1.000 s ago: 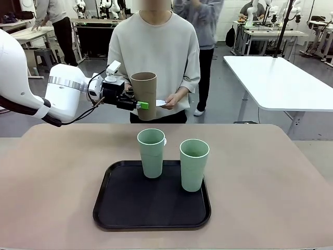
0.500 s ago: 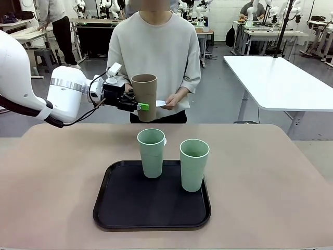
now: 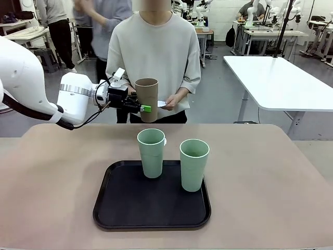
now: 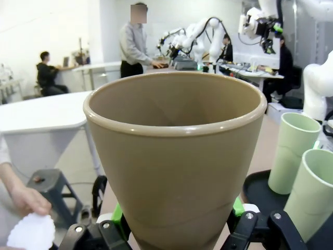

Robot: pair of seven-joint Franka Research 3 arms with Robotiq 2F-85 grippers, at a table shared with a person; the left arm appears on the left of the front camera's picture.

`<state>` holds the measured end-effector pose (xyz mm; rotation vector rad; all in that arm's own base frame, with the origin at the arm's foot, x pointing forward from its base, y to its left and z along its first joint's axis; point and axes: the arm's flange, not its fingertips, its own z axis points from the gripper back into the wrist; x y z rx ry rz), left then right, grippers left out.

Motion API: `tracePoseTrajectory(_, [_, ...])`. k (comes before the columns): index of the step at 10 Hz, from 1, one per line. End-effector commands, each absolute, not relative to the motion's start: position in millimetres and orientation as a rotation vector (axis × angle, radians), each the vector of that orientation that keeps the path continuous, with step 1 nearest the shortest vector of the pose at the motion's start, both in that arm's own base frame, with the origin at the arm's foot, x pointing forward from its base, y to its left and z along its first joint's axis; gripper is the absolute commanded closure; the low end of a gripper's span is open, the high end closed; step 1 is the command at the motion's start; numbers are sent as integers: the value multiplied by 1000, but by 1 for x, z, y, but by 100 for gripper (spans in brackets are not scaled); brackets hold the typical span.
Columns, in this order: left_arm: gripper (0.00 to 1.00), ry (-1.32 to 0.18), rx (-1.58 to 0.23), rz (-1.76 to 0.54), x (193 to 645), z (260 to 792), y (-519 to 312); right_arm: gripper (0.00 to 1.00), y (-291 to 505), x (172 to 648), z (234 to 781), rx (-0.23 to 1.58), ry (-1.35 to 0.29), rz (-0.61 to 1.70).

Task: Place coasters on the table and set cups on them.
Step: Pick up one Reusable plastic cup and place it on a coaster set by the human.

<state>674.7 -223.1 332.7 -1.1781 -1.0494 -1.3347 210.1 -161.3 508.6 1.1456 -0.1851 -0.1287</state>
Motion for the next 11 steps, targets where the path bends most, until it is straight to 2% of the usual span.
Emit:
tracePoseTrajectory(1, [16, -1024, -1175, -1315, 697, 333, -234, 0, -161, 212, 510, 1169, -193, -127])
tracePoseTrajectory(9, [16, -1043, -1180, -1316, 690, 324, -227, 0, -161, 212, 510, 1169, -193, -127])
tracePoseTrajectory(11, [16, -1028, -1197, -1425, 673, 310, -234, 0, -161, 212, 510, 1169, -193, -127])
